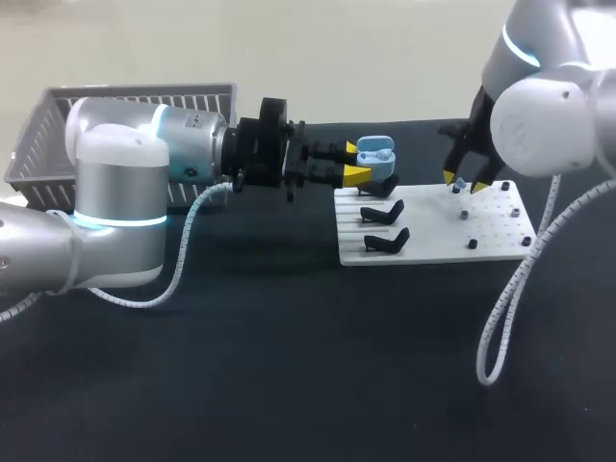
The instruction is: Pick up each earbud case from the left stands, insert the matching earbuds, close the lid, and place the case in the box.
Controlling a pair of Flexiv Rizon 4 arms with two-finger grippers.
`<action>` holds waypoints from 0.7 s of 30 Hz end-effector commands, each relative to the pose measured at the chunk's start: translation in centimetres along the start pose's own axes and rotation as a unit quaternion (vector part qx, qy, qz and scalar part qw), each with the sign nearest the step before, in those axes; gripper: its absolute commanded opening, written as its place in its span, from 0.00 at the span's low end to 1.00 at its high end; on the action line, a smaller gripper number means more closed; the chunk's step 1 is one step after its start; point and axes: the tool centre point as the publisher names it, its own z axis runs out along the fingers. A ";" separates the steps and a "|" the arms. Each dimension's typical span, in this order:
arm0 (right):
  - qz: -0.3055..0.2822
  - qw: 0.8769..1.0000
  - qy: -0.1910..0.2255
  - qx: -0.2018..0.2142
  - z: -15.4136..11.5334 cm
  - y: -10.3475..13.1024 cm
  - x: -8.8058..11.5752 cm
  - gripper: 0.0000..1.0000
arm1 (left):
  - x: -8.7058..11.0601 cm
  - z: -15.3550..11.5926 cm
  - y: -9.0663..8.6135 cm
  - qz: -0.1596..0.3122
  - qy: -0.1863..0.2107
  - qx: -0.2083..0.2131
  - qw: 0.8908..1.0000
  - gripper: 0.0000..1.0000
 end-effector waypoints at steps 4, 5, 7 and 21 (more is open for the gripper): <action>0.006 1.000 0.004 0.002 0.3 0.3 -0.5 0.36 | 0.1 0.0 -0.2 0.002 -0.001 -0.003 1.000 0.00; 0.007 1.000 0.004 0.002 0.3 0.3 -0.6 0.35 | 0.1 0.0 -0.2 0.002 -0.001 -0.003 1.000 0.00; 0.009 1.000 0.004 0.003 0.3 0.3 -0.5 0.33 | 0.1 0.0 -0.2 0.002 -0.001 -0.003 1.000 0.00; 0.021 1.000 0.011 0.006 0.7 -0.3 -0.6 0.30 | 0.1 0.0 -0.2 0.002 -0.001 -0.003 1.000 0.00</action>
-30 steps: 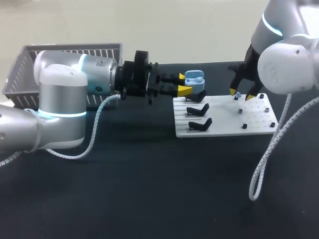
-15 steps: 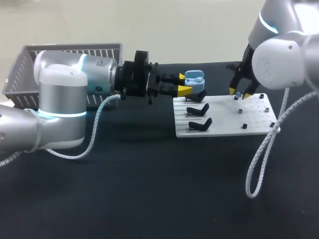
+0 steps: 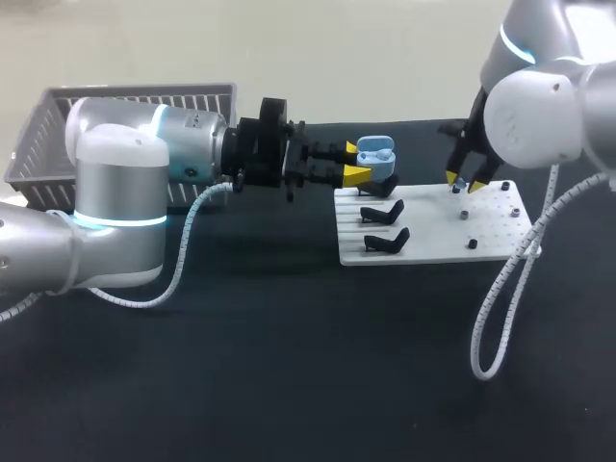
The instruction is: Pick up each earbud case from the left stands, insert the matching earbuds, close the lid, and place the case in the box.
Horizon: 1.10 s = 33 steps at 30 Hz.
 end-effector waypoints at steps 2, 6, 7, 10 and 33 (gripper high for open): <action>0.004 1.000 0.003 0.001 0.3 -0.1 -0.1 0.30 | 0.1 0.0 -0.2 0.002 -0.001 -0.003 1.000 0.00; 0.006 1.000 0.005 0.001 0.5 -0.1 -0.2 0.23 | 0.1 0.0 -0.2 0.002 -0.001 -0.003 1.000 0.00; 0.006 1.000 0.006 0.001 0.6 -0.1 -0.2 0.01 | 0.1 0.0 -0.2 0.002 -0.001 -0.003 1.000 0.00; 0.008 1.000 0.008 -0.002 0.6 -0.1 -0.1 0.00 | 0.1 0.0 -0.2 0.002 -0.001 -0.003 1.000 0.00; -0.014 0.998 -0.053 -0.026 -11.5 1.9 6.2 0.00 | 0.1 0.0 -0.2 0.002 -0.001 -0.003 1.000 0.00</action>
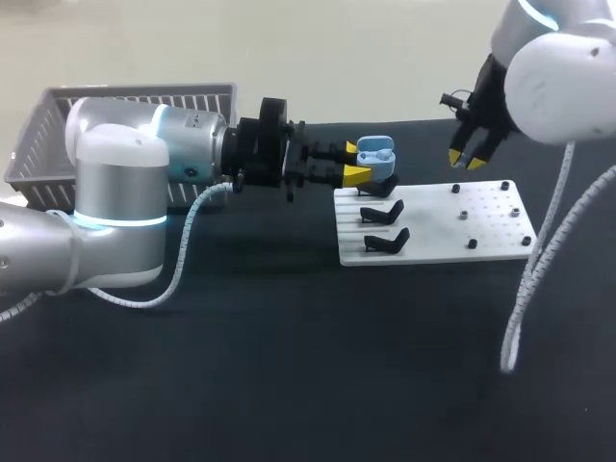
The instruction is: Pick up each earbud case from the left stands, insert the matching earbuds, close the lid, and place the case in the box.
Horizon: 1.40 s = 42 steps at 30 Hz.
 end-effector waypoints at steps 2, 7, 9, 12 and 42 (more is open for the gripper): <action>-0.013 0.999 -0.052 0.005 -5.6 0.7 4.1 0.00 | 0.1 0.0 -0.2 0.002 -0.001 -0.003 1.000 0.00; -0.039 0.997 -0.064 0.016 -8.9 2.6 6.2 0.00 | 0.1 0.0 -0.2 0.002 -0.001 -0.003 1.000 0.00; -0.053 0.996 -0.070 0.024 -10.0 3.5 7.1 0.00 | 0.1 0.0 -0.2 0.002 -0.001 -0.003 1.000 0.00; -0.072 0.994 -0.069 0.031 -11.7 4.8 8.5 0.00 | 0.1 0.0 -0.2 0.002 -0.001 -0.003 1.000 0.00; -0.205 0.971 0.031 0.119 -10.7 12.5 13.2 0.00 | 0.1 0.0 -0.2 0.002 -0.001 -0.003 1.000 0.00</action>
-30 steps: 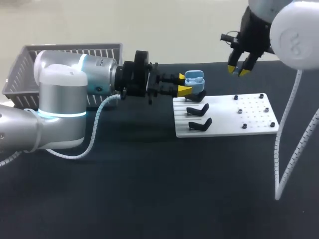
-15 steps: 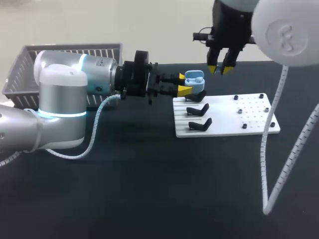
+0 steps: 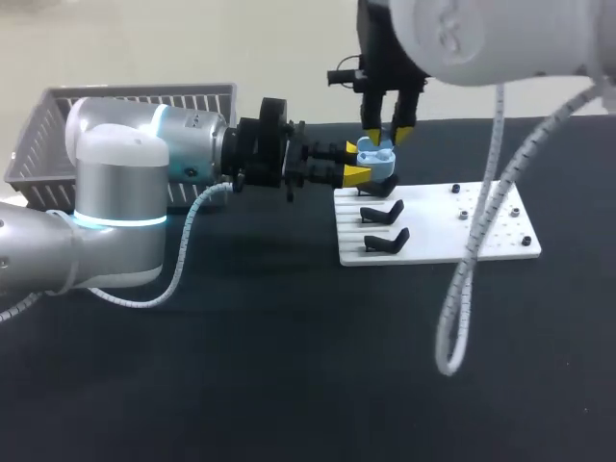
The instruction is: Pick up each earbud case from the left stands, insert the matching earbuds, close the lid, and place the case in the box.
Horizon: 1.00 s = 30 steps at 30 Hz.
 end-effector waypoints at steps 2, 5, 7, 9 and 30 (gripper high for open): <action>-0.004 1.000 0.026 0.008 0.6 0.7 -0.6 0.00 | 0.1 0.0 -0.2 0.002 -0.001 -0.003 1.000 0.00; -0.010 0.999 0.035 0.011 0.9 0.9 -0.8 0.00 | 0.1 0.0 -0.2 0.002 -0.001 -0.003 1.000 0.00; -0.013 0.999 0.038 0.014 1.1 1.0 -0.8 0.00 | 0.1 0.0 -0.2 0.002 -0.001 -0.003 1.000 0.00; -0.018 0.999 0.041 0.017 1.2 1.2 -0.9 0.00 | 0.1 0.0 -0.2 0.002 -0.001 -0.003 1.000 0.00; -0.031 0.998 0.056 0.027 2.6 1.4 -1.9 0.00 | 0.1 0.0 -0.2 0.002 -0.001 -0.003 1.000 0.00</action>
